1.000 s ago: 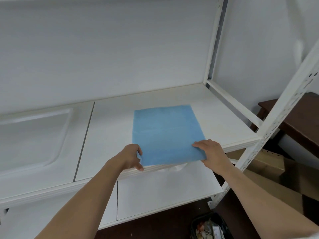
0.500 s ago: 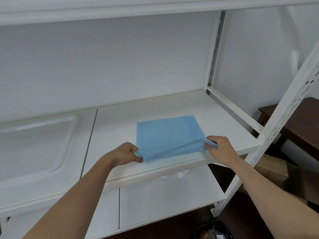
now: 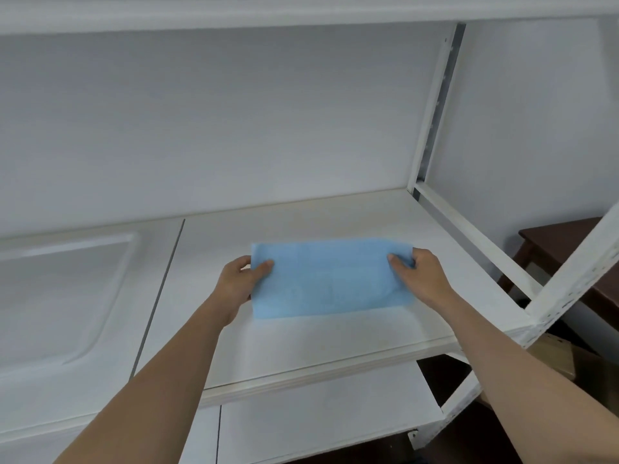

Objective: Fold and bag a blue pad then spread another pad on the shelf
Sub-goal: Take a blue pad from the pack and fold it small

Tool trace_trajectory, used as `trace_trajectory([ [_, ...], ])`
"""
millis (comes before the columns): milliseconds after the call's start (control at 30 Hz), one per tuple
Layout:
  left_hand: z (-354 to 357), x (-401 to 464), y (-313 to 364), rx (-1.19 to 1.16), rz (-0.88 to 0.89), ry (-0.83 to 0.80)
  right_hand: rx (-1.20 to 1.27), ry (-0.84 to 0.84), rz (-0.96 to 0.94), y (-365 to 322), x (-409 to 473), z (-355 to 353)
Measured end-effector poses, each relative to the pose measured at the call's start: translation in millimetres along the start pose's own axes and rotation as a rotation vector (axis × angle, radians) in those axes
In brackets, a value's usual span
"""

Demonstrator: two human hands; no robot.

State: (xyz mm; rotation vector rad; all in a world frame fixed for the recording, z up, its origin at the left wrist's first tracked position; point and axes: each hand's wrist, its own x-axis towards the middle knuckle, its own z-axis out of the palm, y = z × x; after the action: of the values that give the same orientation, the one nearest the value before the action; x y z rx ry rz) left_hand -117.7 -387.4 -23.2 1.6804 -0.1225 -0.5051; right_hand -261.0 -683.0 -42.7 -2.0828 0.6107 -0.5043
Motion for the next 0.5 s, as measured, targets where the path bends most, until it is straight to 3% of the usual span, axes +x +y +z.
trace_trajectory([
  [167,4.1,30.1,-9.5,0.249,-0.128,-0.050,-0.139,0.011,-0.009,17.7,29.4,11.9],
  [500,21.2,67.6,-28.2,0.334,-0.051,0.131,-0.187,0.087,0.014,35.5,62.8,31.2],
])
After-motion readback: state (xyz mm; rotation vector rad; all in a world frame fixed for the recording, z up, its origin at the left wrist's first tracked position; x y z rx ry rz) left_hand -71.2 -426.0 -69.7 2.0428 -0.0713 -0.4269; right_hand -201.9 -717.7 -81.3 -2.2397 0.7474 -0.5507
